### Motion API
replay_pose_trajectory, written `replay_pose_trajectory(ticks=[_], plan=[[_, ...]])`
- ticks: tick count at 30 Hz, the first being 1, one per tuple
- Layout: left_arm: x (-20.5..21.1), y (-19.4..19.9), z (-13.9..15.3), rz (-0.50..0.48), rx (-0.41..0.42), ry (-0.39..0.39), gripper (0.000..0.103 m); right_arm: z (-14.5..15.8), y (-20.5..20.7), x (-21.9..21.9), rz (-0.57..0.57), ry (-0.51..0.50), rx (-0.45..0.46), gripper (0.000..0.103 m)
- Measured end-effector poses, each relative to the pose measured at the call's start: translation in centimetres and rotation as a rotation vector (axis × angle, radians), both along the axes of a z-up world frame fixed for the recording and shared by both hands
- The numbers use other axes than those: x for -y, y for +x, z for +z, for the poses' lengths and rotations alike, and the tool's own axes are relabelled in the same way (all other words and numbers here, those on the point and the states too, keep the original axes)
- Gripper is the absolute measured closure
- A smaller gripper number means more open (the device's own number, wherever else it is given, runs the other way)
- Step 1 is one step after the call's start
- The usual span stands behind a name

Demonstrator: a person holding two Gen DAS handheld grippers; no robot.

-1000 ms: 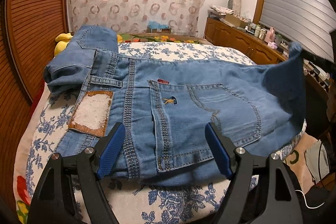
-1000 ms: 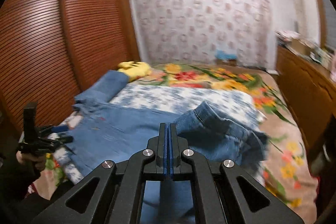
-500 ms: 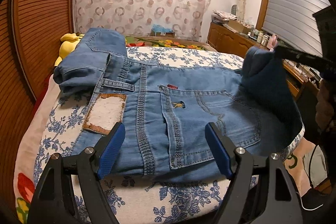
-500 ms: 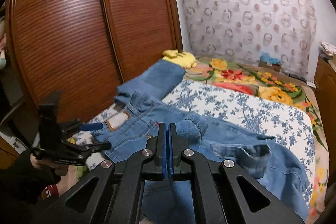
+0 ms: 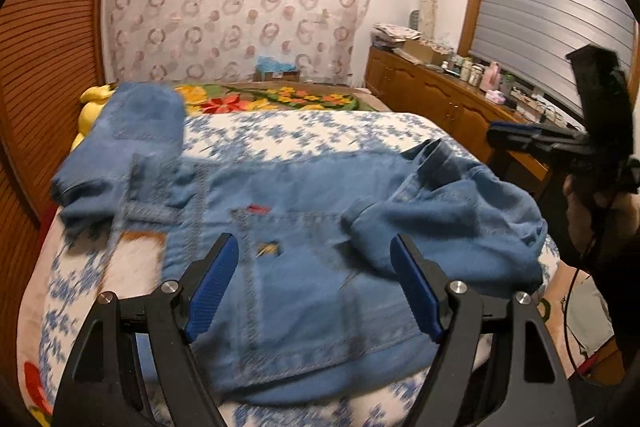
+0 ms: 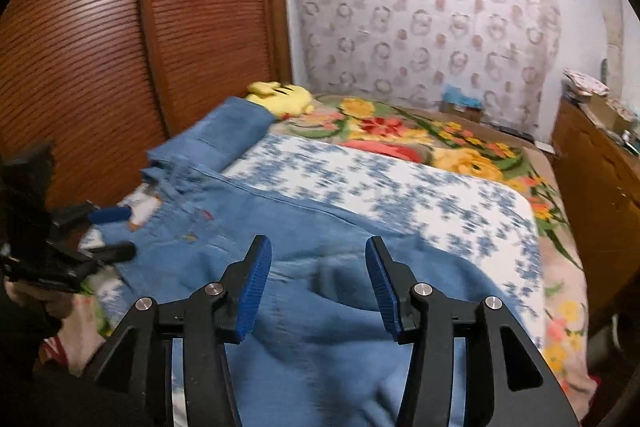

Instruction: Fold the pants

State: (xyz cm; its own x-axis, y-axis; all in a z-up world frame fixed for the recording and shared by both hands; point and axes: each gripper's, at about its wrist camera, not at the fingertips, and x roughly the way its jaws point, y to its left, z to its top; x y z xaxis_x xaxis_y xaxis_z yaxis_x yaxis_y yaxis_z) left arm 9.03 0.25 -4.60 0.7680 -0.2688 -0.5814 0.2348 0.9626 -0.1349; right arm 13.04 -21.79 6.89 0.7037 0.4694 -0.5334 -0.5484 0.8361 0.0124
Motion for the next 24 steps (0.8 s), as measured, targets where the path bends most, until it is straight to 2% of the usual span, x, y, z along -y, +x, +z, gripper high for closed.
replay_pose_trajectory(ticks=[6, 10, 12, 15, 18, 20, 21, 23, 24], plan=[[2.6, 2.8, -0.3, -0.06, -0.04, -0.004, 0.025, -0.4, 2.2, 0.1, -0.046, -0.011, -0.036, 0.052], [4.1, 4.5, -1.2, -0.101, -0.097, -0.011, 0.041, -1.3, 4.7, -0.5, -0.031, 0.005, -0.111, 0.052], [4.4, 5.1, -1.8, -0.118, -0.125, -0.017, 0.046, -1.5, 5.2, -1.3, -0.001, 0.019, -0.131, 0.052], [4.8, 6.2, -3.3, -0.135, -0.202, -0.021, 0.046, -1.4, 5.3, -2.6, 0.037, 0.026, -0.133, 0.052], [5.1, 6.2, -3.9, -0.135, -0.218, -0.013, 0.047, -2.1, 6.5, -3.9, 0.058, -0.001, -0.155, 0.052], [5.0, 5.8, -3.9, -0.136, -0.207, -0.024, 0.057, -3.0, 7.6, -4.4, 0.069, -0.029, -0.186, 0.052], [5.0, 5.7, -3.8, -0.136, -0.203, -0.029, 0.068, -3.6, 7.7, -4.3, 0.08, -0.041, -0.214, 0.052], [5.0, 5.4, -3.6, -0.14, -0.19, -0.031, 0.079, -4.3, 8.3, -4.7, 0.087, -0.054, -0.233, 0.052], [5.1, 5.1, -3.4, -0.149, -0.183, -0.033, 0.089, -4.4, 8.7, -5.2, 0.091, -0.054, -0.24, 0.052]])
